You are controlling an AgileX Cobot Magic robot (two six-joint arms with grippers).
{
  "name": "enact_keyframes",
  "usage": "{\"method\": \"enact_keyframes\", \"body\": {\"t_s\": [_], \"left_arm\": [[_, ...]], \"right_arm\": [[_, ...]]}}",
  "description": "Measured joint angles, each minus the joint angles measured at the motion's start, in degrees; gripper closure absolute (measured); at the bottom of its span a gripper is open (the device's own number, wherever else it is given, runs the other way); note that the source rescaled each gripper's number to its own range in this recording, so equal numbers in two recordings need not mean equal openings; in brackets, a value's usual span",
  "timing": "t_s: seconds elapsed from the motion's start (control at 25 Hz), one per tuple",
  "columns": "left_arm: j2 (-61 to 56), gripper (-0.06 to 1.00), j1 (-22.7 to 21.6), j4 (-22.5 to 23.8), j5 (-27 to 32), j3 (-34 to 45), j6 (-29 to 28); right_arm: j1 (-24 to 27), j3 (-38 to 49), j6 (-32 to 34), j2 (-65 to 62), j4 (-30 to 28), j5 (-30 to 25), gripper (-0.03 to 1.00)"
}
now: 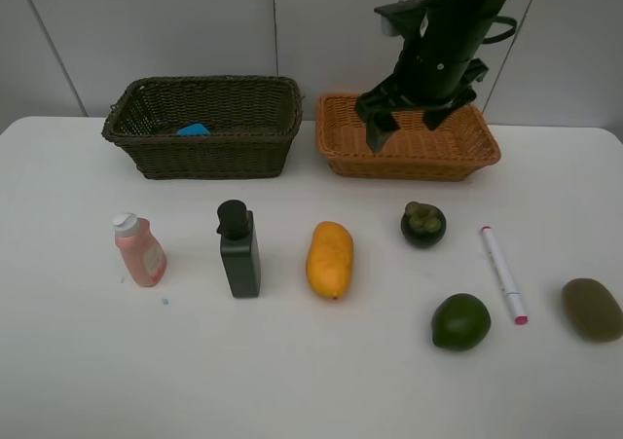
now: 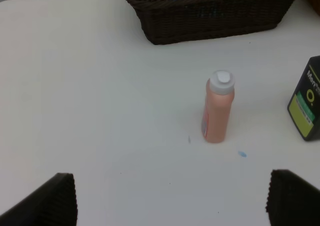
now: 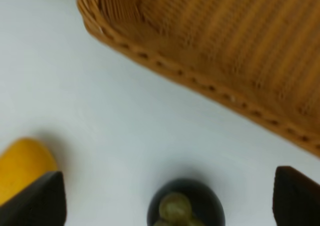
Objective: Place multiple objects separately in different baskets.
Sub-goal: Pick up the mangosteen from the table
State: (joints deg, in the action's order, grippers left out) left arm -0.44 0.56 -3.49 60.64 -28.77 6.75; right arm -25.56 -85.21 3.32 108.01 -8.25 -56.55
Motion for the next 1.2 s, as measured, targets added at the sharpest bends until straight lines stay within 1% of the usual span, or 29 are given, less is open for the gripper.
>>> {"method": "enact_keyframes", "body": {"t_s": [0.12,0.32,0.6,1.2], "left_arm": [[0.0,-0.05,0.0,0.0,0.0,0.0,0.0],[0.0,-0.05,0.0,0.0,0.0,0.0,0.0],[0.0,-0.05,0.0,0.0,0.0,0.0,0.0],[0.0,-0.05,0.0,0.0,0.0,0.0,0.0]], "right_arm": [[0.53,4.76,0.27,0.0,0.0,2.76,-0.03],[1.7,10.25,1.28,0.0,0.0,7.77,-0.03],[3.66,13.88,1.28,0.06,0.05,11.51,-0.03],[3.82,14.25,1.34,6.99,0.4,12.49,-0.03]]}}
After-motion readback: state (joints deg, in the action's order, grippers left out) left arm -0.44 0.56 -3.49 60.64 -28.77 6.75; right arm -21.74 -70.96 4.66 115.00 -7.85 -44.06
